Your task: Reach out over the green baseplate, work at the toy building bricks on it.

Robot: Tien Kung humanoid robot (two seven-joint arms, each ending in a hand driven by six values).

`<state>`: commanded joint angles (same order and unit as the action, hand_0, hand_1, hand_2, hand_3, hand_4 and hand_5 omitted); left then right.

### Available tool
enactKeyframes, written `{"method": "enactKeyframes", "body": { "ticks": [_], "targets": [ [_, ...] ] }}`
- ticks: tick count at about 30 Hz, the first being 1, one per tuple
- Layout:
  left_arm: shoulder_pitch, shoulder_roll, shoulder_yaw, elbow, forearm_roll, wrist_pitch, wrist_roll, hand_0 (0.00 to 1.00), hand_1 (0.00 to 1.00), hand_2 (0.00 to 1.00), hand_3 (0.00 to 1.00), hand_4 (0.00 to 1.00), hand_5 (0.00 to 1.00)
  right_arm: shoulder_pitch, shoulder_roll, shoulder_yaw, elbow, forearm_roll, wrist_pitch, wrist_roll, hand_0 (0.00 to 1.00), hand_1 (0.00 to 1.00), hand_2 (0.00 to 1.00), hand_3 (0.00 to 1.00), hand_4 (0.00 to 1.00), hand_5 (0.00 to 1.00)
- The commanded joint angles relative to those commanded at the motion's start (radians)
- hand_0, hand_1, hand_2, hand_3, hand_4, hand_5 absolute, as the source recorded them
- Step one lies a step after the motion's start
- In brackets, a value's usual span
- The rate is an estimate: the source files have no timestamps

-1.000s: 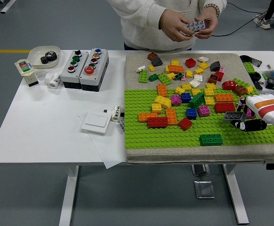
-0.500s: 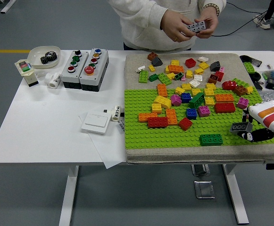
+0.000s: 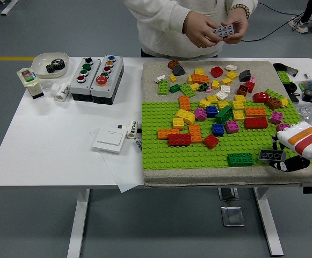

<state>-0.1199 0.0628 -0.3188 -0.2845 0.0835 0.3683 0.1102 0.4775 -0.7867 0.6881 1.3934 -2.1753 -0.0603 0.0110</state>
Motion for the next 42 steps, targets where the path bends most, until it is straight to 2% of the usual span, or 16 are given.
{"method": "enactKeyframes", "body": {
  "ticks": [27, 36, 42],
  "targets": [
    [-0.005, 0.003, -0.003, 0.001, 0.004, 0.0, 0.001, 0.608, 0.698, 0.66, 0.55, 0.561, 0.622, 0.051, 0.026, -0.043, 0.036, 0.009, -0.009, -0.004, 0.28, 0.36, 0.469, 0.497, 0.828, 0.506],
    [-0.006, 0.004, -0.004, 0.001, 0.004, 0.0, 0.001, 0.608, 0.698, 0.66, 0.549, 0.561, 0.622, 0.082, 0.06, -0.072, 0.012, 0.027, -0.016, -0.002, 0.28, 0.361, 0.469, 0.497, 0.829, 0.507],
    [-0.006, 0.004, -0.005, 0.001, 0.006, 0.001, 0.002, 0.608, 0.698, 0.66, 0.55, 0.562, 0.622, 0.104, 0.096, -0.089, -0.016, 0.04, -0.023, 0.003, 0.28, 0.364, 0.47, 0.496, 0.83, 0.508]
  ]
}}
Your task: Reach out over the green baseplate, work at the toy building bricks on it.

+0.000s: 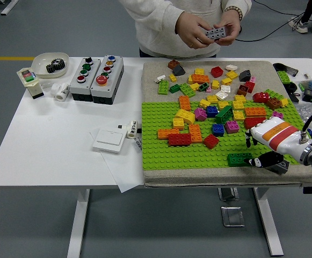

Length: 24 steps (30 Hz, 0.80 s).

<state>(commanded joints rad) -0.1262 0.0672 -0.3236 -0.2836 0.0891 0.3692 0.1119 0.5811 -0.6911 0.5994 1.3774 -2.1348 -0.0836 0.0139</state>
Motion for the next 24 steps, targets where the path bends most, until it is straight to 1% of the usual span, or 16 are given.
{"method": "enactKeyframes", "body": {
  "ticks": [4, 6, 8, 10, 14, 15, 17, 20, 21, 24],
  "targets": [
    [-0.001, 0.0, 0.002, 0.0, -0.005, 0.0, -0.002, 0.608, 0.699, 0.662, 0.55, 0.562, 0.624, 0.012, 0.018, -0.004, -0.039, 0.011, -0.017, 0.01, 0.281, 0.362, 0.47, 0.498, 0.831, 0.507],
    [-0.003, 0.001, 0.004, 0.0, -0.007, 0.0, -0.003, 0.608, 0.699, 0.662, 0.55, 0.562, 0.624, 0.008, 0.027, 0.018, -0.067, 0.014, -0.029, 0.013, 0.281, 0.362, 0.47, 0.498, 0.831, 0.507],
    [-0.003, 0.001, 0.005, 0.0, -0.009, 0.001, -0.003, 0.608, 0.699, 0.662, 0.55, 0.562, 0.624, 0.003, 0.029, 0.036, -0.074, 0.016, -0.035, 0.014, 0.281, 0.362, 0.47, 0.498, 0.831, 0.507],
    [-0.004, 0.0, 0.004, 0.0, -0.008, 0.001, -0.003, 0.608, 0.699, 0.663, 0.551, 0.562, 0.623, -0.005, 0.024, 0.057, -0.064, 0.019, -0.038, 0.013, 0.287, 0.379, 0.481, 0.506, 0.832, 0.508],
    [-0.002, 0.0, 0.002, 0.001, -0.006, 0.001, -0.002, 0.608, 0.699, 0.663, 0.551, 0.562, 0.623, -0.032, -0.006, 0.098, 0.0, 0.04, -0.017, 0.01, 0.287, 0.379, 0.481, 0.506, 0.832, 0.508],
    [-0.002, 0.0, 0.002, 0.001, -0.006, 0.001, -0.002, 0.608, 0.698, 0.665, 0.551, 0.563, 0.624, -0.034, -0.008, 0.1, 0.005, 0.04, -0.015, 0.009, 0.349, 0.432, 0.514, 0.51, 0.84, 0.501],
    [-0.002, 0.001, -0.001, 0.001, 0.004, -0.001, 0.001, 0.608, 0.698, 0.665, 0.551, 0.563, 0.624, -0.053, -0.024, 0.132, 0.037, 0.05, 0.003, 0.001, 0.349, 0.432, 0.514, 0.51, 0.84, 0.501],
    [0.0, 0.0, -0.002, 0.002, 0.004, 0.0, 0.0, 0.608, 0.698, 0.665, 0.551, 0.563, 0.624, -0.073, -0.035, 0.164, 0.058, 0.055, 0.009, -0.001, 0.349, 0.432, 0.514, 0.51, 0.84, 0.501],
    [0.0, 0.0, -0.002, 0.002, 0.004, 0.0, 0.0, 0.608, 0.698, 0.663, 0.551, 0.564, 0.624, -0.076, -0.037, 0.168, 0.061, 0.056, 0.009, -0.001, 0.438, 0.493, 0.565, 0.519, 0.85, 0.505],
    [0.001, 0.0, -0.004, 0.002, 0.006, 0.0, 0.001, 0.608, 0.698, 0.663, 0.551, 0.564, 0.624, -0.097, -0.05, 0.208, 0.074, 0.054, 0.007, 0.0, 0.438, 0.493, 0.565, 0.519, 0.85, 0.505]
  ]
}}
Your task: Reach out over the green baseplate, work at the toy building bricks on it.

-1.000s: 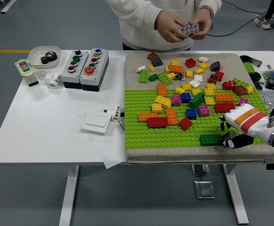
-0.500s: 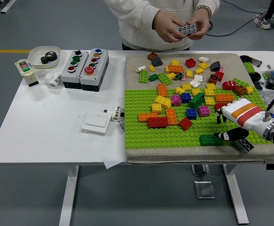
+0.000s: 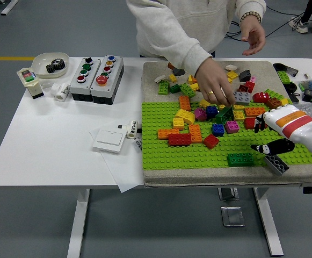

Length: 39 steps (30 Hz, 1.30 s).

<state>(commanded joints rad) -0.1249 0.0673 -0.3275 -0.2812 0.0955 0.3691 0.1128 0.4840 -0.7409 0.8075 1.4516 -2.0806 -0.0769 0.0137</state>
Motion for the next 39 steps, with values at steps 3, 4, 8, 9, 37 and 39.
{"method": "enactKeyframes", "body": {
  "ticks": [3, 4, 8, 9, 37, 39],
  "targets": [
    [0.001, 0.0, -0.003, 0.001, 0.004, 0.0, 0.001, 0.608, 0.698, 0.663, 0.552, 0.564, 0.624, -0.015, -0.007, 0.027, 0.007, -0.002, 0.003, 0.001, 0.446, 0.498, 0.563, 0.521, 0.851, 0.504],
    [0.001, 0.0, -0.005, 0.001, 0.006, 0.0, 0.002, 0.608, 0.698, 0.663, 0.552, 0.564, 0.624, -0.023, -0.011, 0.041, 0.009, -0.002, 0.005, 0.002, 0.446, 0.498, 0.563, 0.521, 0.851, 0.504],
    [0.004, 0.0, -0.008, 0.002, 0.012, 0.0, 0.004, 0.608, 0.698, 0.663, 0.552, 0.564, 0.624, -0.049, -0.021, 0.088, 0.007, -0.009, 0.006, 0.003, 0.446, 0.498, 0.563, 0.521, 0.851, 0.504],
    [0.004, 0.0, -0.009, 0.002, 0.015, 0.0, 0.005, 0.608, 0.698, 0.664, 0.552, 0.563, 0.624, -0.055, -0.021, 0.102, 0.001, -0.014, 0.004, 0.004, 0.441, 0.495, 0.559, 0.518, 0.847, 0.501],
    [0.008, 0.0, -0.009, 0.001, 0.021, 0.0, 0.008, 0.607, 0.697, 0.663, 0.551, 0.563, 0.621, -0.103, -0.011, 0.271, -0.096, -0.036, -0.019, 0.0, 0.447, 0.503, 0.563, 0.519, 0.871, 0.525],
    [0.007, 0.0, -0.007, 0.0, 0.019, 0.0, 0.008, 0.607, 0.697, 0.663, 0.551, 0.563, 0.621, -0.104, -0.009, 0.282, -0.101, -0.036, -0.026, -0.003, 0.447, 0.503, 0.563, 0.519, 0.871, 0.525]
  ]
}}
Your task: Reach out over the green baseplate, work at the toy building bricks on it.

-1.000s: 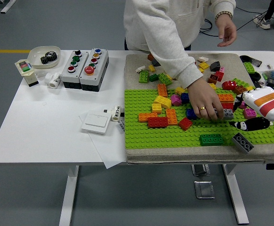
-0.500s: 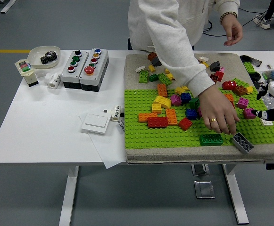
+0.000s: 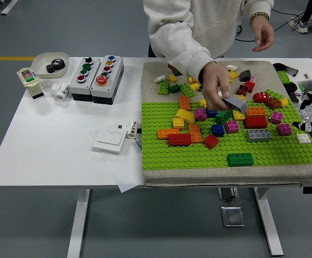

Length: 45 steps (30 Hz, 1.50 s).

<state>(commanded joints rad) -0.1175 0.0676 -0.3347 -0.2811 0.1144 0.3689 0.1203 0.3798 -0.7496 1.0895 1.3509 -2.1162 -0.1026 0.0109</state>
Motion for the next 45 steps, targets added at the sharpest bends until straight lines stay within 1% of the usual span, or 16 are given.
{"method": "enactKeyframes", "body": {
  "ticks": [4, 6, 7, 10, 12, 13, 18, 19, 23, 24, 29, 30, 34, 36, 42, 45],
  "targets": [
    [-0.001, 0.0, 0.002, 0.0, -0.003, -0.001, -0.001, 0.607, 0.697, 0.661, 0.551, 0.563, 0.621, 0.007, -0.003, -0.004, -0.009, 0.011, 0.016, 0.0, 0.453, 0.504, 0.565, 0.517, 0.869, 0.527],
    [-0.002, 0.0, 0.001, 0.0, -0.002, -0.001, -0.001, 0.607, 0.697, 0.661, 0.551, 0.563, 0.621, 0.017, -0.007, -0.024, -0.014, 0.02, 0.032, 0.008, 0.453, 0.504, 0.565, 0.517, 0.869, 0.527],
    [-0.002, 0.0, 0.0, 0.0, -0.001, -0.001, 0.0, 0.606, 0.696, 0.66, 0.55, 0.563, 0.621, 0.022, -0.007, -0.036, -0.016, 0.023, 0.038, 0.013, 0.504, 0.53, 0.589, 0.533, 0.872, 0.527],
    [-0.002, 0.0, -0.001, -0.001, 0.003, -0.002, 0.002, 0.606, 0.696, 0.66, 0.55, 0.563, 0.621, 0.046, -0.004, -0.087, -0.03, 0.036, 0.04, 0.025, 0.504, 0.53, 0.589, 0.533, 0.872, 0.527],
    [-0.002, 0.0, -0.002, -0.001, 0.005, -0.002, 0.002, 0.606, 0.696, 0.66, 0.55, 0.563, 0.621, 0.072, 0.006, -0.133, -0.046, 0.046, 0.036, 0.026, 0.504, 0.53, 0.589, 0.533, 0.872, 0.527],
    [-0.002, 0.0, -0.002, -0.001, 0.007, -0.003, 0.003, 0.607, 0.695, 0.66, 0.551, 0.563, 0.621, 0.084, 0.015, -0.156, -0.053, 0.05, 0.031, 0.028, 0.517, 0.562, 0.649, 0.576, 0.872, 0.521],
    [-0.002, 0.002, -0.003, -0.002, 0.012, -0.006, 0.004, 0.607, 0.695, 0.66, 0.551, 0.563, 0.621, 0.112, 0.049, -0.221, -0.066, 0.056, 0.018, 0.037, 0.517, 0.562, 0.649, 0.576, 0.872, 0.521],
    [-0.002, 0.002, -0.003, -0.001, 0.013, -0.006, 0.004, 0.606, 0.695, 0.659, 0.552, 0.563, 0.621, 0.116, 0.055, -0.231, -0.069, 0.056, 0.016, 0.038, 0.566, 0.585, 0.681, 0.602, 0.874, 0.508],
    [-0.002, 0.002, -0.002, -0.001, 0.012, -0.008, 0.002, 0.606, 0.695, 0.659, 0.552, 0.563, 0.621, 0.13, 0.085, -0.266, -0.081, 0.061, 0.003, 0.046, 0.566, 0.585, 0.681, 0.602, 0.874, 0.508],
    [-0.002, 0.002, -0.001, -0.001, 0.008, -0.008, 0.001, 0.607, 0.696, 0.66, 0.551, 0.563, 0.621, 0.138, 0.098, -0.28, -0.092, 0.063, -0.001, 0.047, 0.559, 0.589, 0.686, 0.618, 0.866, 0.473],
    [-0.003, 0.003, -0.001, -0.001, 0.01, -0.008, 0.001, 0.607, 0.696, 0.66, 0.551, 0.563, 0.621, 0.167, 0.139, -0.314, -0.139, 0.084, -0.014, 0.052, 0.559, 0.589, 0.686, 0.618, 0.866, 0.473],
    [-0.004, 0.003, -0.001, -0.001, 0.01, -0.008, 0.001, 0.607, 0.696, 0.661, 0.551, 0.563, 0.622, 0.171, 0.146, -0.318, -0.147, 0.087, -0.015, 0.053, 0.521, 0.57, 0.652, 0.628, 0.855, 0.455],
    [-0.006, 0.004, -0.001, -0.001, 0.009, -0.008, 0.0, 0.607, 0.696, 0.661, 0.551, 0.563, 0.622, 0.192, 0.174, -0.333, -0.197, 0.098, -0.02, 0.065, 0.521, 0.57, 0.652, 0.628, 0.855, 0.455],
    [-0.007, 0.004, 0.0, -0.001, 0.007, -0.008, 0.0, 0.607, 0.696, 0.66, 0.551, 0.563, 0.622, 0.198, 0.182, -0.338, -0.216, 0.1, -0.024, 0.07, 0.536, 0.557, 0.621, 0.64, 0.842, 0.439],
    [-0.008, 0.005, 0.0, -0.001, 0.007, -0.008, -0.001, 0.607, 0.696, 0.66, 0.551, 0.563, 0.622, 0.214, 0.203, -0.348, -0.269, 0.103, -0.034, 0.083, 0.536, 0.557, 0.621, 0.64, 0.842, 0.439],
    [-0.009, 0.005, 0.0, -0.001, 0.008, -0.008, 0.0, 0.607, 0.697, 0.66, 0.551, 0.563, 0.623, 0.22, 0.217, -0.35, -0.298, 0.104, -0.041, 0.089, 0.513, 0.532, 0.587, 0.65, 0.847, 0.447]
  ]
}}
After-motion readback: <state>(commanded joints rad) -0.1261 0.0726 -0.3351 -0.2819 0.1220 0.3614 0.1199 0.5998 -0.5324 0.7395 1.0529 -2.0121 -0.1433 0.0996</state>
